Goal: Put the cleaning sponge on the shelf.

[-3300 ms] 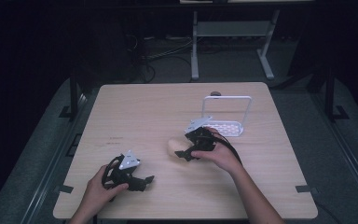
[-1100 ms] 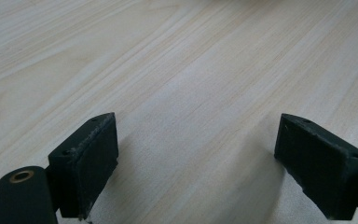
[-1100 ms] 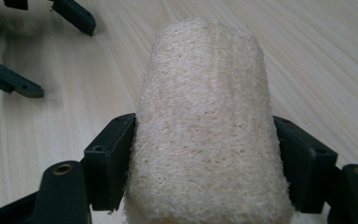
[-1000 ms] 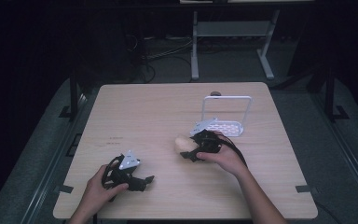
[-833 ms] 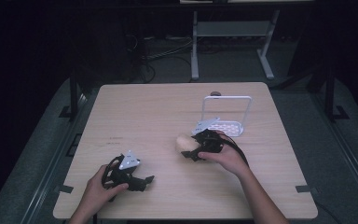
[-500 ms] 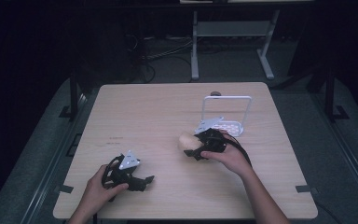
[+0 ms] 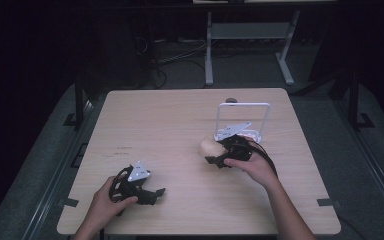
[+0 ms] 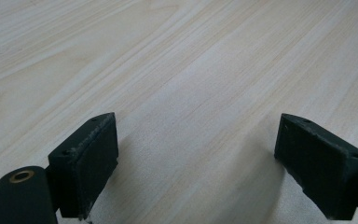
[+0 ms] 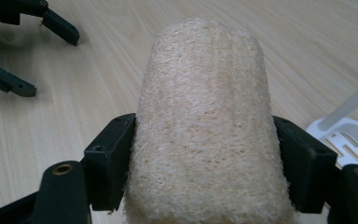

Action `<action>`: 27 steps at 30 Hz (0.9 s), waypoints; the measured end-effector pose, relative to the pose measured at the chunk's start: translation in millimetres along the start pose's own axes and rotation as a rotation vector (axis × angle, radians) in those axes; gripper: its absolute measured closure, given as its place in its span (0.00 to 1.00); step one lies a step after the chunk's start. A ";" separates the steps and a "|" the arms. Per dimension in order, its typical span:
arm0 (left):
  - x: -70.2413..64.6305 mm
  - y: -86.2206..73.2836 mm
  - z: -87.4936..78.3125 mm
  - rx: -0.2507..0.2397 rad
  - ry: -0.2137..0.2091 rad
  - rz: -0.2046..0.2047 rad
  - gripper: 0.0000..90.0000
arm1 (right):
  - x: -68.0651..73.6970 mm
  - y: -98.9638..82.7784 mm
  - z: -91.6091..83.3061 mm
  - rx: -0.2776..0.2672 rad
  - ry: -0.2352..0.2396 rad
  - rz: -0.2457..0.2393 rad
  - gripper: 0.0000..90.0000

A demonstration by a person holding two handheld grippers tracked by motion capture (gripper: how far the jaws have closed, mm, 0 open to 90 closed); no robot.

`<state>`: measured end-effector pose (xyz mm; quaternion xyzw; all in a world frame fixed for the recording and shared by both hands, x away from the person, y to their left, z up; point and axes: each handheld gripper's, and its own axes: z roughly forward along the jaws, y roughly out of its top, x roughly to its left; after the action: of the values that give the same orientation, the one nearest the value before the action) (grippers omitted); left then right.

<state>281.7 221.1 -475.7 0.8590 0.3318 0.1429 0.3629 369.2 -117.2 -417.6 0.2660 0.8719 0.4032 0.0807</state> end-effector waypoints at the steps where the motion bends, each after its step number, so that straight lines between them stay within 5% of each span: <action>1: 0.0 0.0 0.0 0.000 0.000 0.000 0.14 | 0.0 0.0 0.0 0.000 0.000 0.000 0.31; 14: 0.0 0.1 0.2 -0.001 0.000 -0.001 0.14 | -13.8 -4.8 -13.5 -0.023 -0.039 0.026 0.31; 27: 0.1 0.7 0.8 -0.001 0.001 -0.002 0.14 | -34.3 -13.6 -25.4 -0.028 -0.133 0.079 0.31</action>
<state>282.5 220.4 -475.8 0.8584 0.3328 0.1433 0.3632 383.7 -159.3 -413.5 0.3250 0.8477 0.3998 0.1262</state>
